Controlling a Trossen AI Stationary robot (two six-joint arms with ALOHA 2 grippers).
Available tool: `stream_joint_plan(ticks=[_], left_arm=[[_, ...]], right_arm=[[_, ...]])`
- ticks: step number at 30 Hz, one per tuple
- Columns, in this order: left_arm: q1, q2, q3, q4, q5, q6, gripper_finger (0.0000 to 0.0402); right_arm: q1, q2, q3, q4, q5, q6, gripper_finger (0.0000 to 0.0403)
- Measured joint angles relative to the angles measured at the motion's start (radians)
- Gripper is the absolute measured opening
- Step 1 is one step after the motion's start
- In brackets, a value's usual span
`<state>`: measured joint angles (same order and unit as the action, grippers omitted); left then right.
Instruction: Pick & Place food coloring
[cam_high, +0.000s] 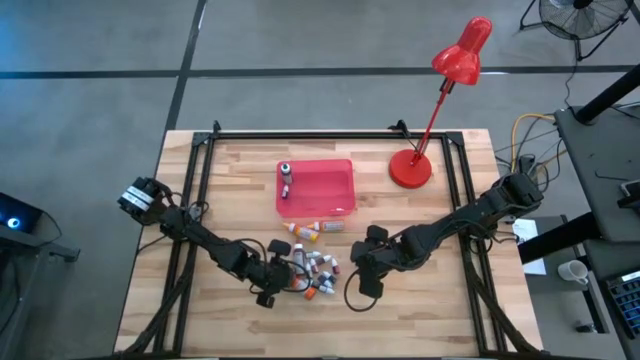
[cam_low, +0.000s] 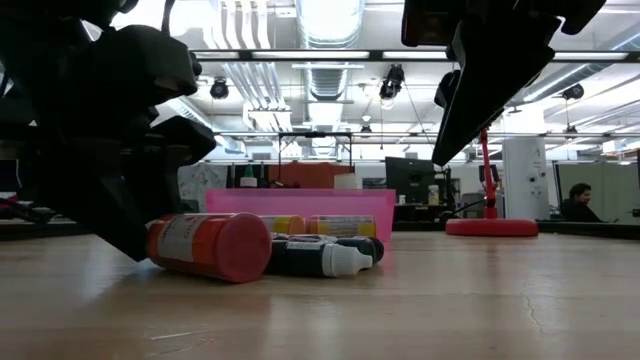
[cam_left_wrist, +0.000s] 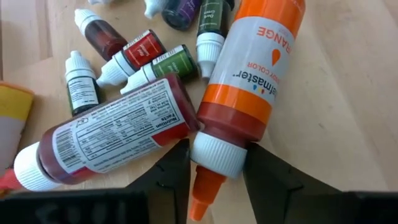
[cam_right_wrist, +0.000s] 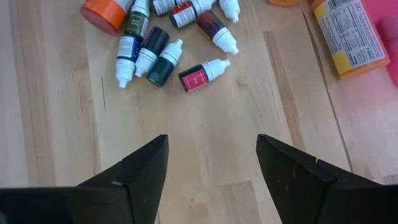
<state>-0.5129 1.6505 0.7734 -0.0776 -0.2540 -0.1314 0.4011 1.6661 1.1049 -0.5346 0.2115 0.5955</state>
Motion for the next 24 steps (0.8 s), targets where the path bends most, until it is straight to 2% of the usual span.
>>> stream_joint_plan(ticks=[3, 5, 9, 12, 15, 17, 21, 24], left_arm=[[-0.001, -0.006, 0.010, -0.038, 0.000, -0.022, 0.0093], [-0.001, -0.019, 0.044, -0.160, 0.009, -0.079, 0.0093], [-0.007, -0.068, 0.162, -0.570, 0.023, -0.181, 0.0095], [-0.017, -0.107, 0.262, -0.857, 0.092, -0.218, 0.0095], [-0.017, -0.149, 0.354, -1.066, 0.201, -0.249, 0.0095], [-0.017, -0.156, 0.405, -1.204, 0.241, -0.282, 0.0095], [0.006, -0.137, 0.428, -1.449, 0.250, -0.327, 0.0095], [0.026, -0.106, 0.384, -1.495, 0.249, -0.336, 0.0095]], right_arm=[[0.000, 0.000, 0.000, 0.000, 0.001, 0.000, 0.0236], [0.000, 0.000, 0.000, 0.000, 0.022, 0.000, 0.0234], [-0.001, 0.000, 0.000, 0.001, 0.093, -0.001, 0.0233], [-0.004, 0.000, 0.000, 0.002, 0.138, 0.001, 0.0233], [-0.018, 0.000, 0.000, 0.002, 0.148, 0.030, 0.0233], [-0.036, 0.000, 0.000, -0.003, 0.148, 0.081, 0.0233], [-0.097, 0.000, 0.000, -0.042, 0.150, 0.288, 0.0233], [-0.148, 0.000, 0.000, -0.054, 0.143, 0.388, 0.0233]])
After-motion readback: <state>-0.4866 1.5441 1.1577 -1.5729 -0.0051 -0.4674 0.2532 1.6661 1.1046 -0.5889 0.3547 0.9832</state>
